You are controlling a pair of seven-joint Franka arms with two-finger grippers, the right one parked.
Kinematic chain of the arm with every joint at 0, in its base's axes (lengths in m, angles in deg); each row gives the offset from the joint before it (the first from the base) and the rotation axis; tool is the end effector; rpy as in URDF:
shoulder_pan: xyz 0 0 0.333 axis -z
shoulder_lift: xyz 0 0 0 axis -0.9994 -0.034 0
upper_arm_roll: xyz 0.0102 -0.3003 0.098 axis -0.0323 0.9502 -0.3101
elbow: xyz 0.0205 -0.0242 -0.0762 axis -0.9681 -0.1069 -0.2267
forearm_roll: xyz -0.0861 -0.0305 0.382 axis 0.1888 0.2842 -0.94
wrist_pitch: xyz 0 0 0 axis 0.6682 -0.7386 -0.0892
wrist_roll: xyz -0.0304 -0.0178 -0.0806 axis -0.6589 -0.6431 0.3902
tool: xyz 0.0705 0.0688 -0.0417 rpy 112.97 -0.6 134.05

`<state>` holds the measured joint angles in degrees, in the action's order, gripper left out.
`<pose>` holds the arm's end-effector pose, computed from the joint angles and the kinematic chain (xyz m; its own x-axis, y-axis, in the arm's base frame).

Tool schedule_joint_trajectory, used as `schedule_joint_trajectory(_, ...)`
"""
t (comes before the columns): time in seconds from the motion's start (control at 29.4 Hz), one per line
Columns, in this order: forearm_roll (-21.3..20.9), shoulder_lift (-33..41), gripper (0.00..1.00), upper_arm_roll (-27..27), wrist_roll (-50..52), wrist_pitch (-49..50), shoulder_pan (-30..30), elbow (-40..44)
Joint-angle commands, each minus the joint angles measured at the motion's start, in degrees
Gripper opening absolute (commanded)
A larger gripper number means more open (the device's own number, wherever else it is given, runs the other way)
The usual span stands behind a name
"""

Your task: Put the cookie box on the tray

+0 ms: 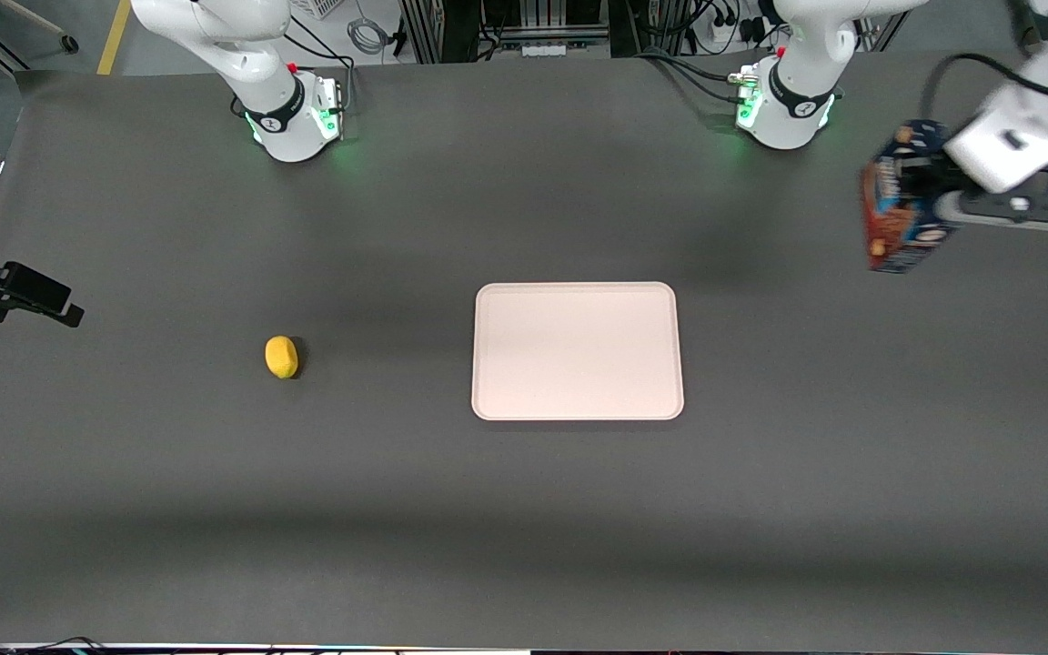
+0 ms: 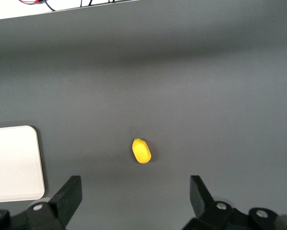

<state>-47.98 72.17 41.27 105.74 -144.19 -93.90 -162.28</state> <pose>0.4995 -0.2143 0.5055 0.9792 0.0047 -0.2029 0.0211 -0.9967 0.0789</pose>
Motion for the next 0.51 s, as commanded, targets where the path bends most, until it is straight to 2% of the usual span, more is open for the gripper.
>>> schedule_joint_trajectory(0.0,-0.5,-12.2,0.00,2.9,5.7,-7.4,0.2,2.8)
schedule_joint_trajectory(0.48,-15.6,-28.2,0.00,5.1,11.4,-23.5,2.9,2.3)
